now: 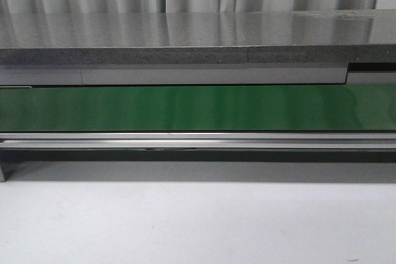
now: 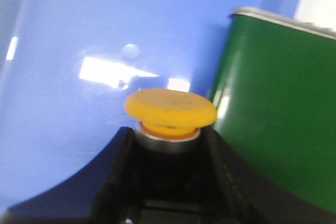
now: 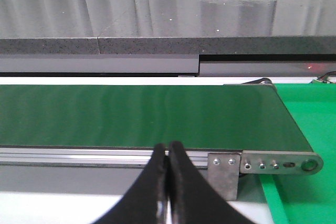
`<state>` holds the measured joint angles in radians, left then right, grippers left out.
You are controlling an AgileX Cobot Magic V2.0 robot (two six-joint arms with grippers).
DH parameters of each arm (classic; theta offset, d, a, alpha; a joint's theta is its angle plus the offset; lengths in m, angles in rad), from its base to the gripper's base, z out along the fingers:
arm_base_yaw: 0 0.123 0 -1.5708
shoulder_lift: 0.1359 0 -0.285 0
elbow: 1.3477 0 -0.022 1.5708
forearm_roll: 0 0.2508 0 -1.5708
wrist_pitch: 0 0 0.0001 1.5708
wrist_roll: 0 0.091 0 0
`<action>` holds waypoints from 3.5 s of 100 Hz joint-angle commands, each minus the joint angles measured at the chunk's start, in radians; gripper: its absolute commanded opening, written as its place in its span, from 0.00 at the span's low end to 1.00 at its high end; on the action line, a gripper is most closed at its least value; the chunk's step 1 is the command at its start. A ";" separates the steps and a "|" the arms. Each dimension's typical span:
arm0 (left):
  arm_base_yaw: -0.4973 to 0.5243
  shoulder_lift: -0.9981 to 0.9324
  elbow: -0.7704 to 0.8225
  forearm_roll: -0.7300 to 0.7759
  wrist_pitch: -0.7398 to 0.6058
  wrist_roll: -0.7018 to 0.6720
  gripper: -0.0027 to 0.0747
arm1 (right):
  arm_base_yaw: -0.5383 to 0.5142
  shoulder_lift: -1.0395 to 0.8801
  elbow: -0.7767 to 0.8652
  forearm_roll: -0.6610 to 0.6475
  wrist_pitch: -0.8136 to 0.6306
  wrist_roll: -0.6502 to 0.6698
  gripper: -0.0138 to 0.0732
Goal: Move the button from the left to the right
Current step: 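Lift the button and carry it over the green conveyor belt, then lower the button onto the belt, open the left gripper and withdraw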
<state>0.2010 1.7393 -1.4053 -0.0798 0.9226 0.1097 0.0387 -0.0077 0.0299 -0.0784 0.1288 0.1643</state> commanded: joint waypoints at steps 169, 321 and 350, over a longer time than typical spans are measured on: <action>-0.268 -0.687 0.461 -0.088 -0.484 0.057 0.92 | -0.002 -0.017 0.000 0.002 -0.083 -0.004 0.08; -0.268 -1.572 1.067 -0.119 -0.645 0.057 0.04 | -0.002 -0.017 0.000 0.002 -0.083 -0.004 0.08; -0.268 -1.572 1.067 -0.117 -0.645 0.057 0.04 | -0.002 -0.017 0.000 0.002 -0.083 -0.004 0.08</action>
<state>-0.0572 0.1540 -0.3124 -0.1819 0.3492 0.1703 0.0387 -0.0077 0.0299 -0.0784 0.1288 0.1643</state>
